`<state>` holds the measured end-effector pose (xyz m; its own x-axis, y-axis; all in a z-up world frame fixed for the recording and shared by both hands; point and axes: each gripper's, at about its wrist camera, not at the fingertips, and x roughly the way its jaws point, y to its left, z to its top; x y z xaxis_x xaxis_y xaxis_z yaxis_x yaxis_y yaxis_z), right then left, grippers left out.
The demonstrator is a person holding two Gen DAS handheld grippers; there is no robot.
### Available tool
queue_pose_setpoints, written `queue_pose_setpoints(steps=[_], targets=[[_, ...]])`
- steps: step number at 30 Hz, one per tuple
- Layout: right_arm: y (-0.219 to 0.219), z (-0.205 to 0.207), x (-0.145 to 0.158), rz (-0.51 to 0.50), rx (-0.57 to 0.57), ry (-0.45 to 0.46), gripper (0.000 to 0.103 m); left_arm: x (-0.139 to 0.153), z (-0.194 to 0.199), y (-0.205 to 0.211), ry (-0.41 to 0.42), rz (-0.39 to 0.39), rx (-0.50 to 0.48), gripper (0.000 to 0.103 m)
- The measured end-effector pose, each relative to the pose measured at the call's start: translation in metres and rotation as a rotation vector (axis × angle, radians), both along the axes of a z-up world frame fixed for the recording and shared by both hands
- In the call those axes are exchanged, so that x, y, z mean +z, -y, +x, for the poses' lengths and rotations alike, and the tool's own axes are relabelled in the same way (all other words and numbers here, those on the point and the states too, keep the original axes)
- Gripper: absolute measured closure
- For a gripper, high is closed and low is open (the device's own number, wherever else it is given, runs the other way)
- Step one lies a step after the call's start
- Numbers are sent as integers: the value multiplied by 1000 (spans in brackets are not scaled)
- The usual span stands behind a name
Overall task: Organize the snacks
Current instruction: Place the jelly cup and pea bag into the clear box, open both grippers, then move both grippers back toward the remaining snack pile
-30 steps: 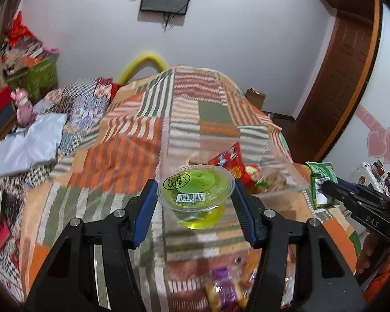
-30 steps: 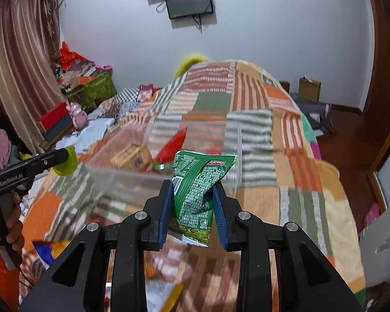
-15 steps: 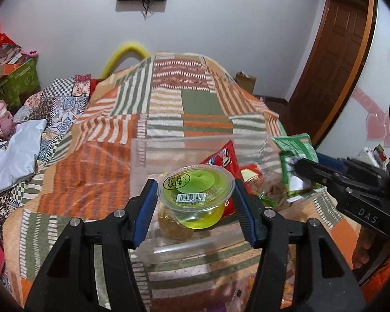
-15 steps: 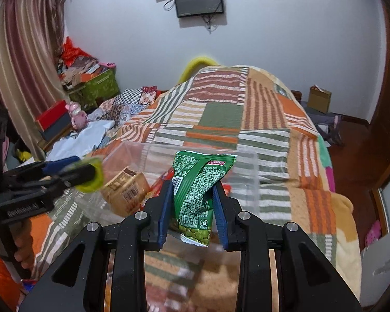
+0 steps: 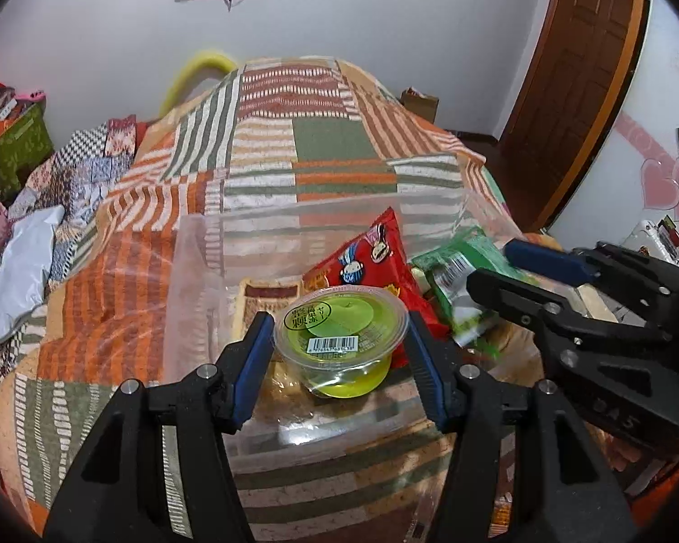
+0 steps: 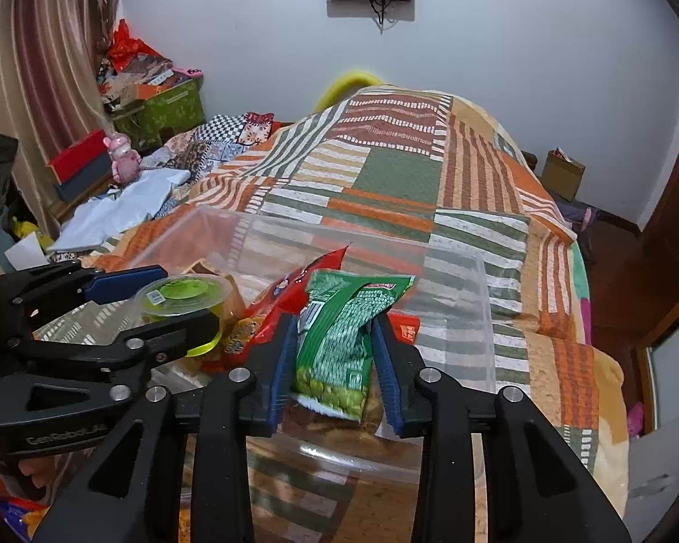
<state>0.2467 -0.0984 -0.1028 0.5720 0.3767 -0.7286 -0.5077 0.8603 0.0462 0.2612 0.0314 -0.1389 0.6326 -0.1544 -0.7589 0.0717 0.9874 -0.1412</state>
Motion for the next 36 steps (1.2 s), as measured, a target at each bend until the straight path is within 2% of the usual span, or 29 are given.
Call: queue_pose_setpoints(steps=[2, 8, 21, 26, 36], targets=[[2, -3, 3, -1, -4, 15, 57, 2, -2, 1, 6, 0, 0, 46], [10, -10, 12, 16, -5, 25, 50, 24, -20, 3, 67, 22, -1, 41], [40, -56, 33, 58, -30, 38, 44, 56, -91, 4, 137, 107, 29, 29], [49, -80, 39, 73, -32, 40, 44, 67, -122, -2, 153, 86, 56, 25], [59, -125, 34, 79, -25, 18, 42, 55, -176, 11, 127, 86, 52, 17]])
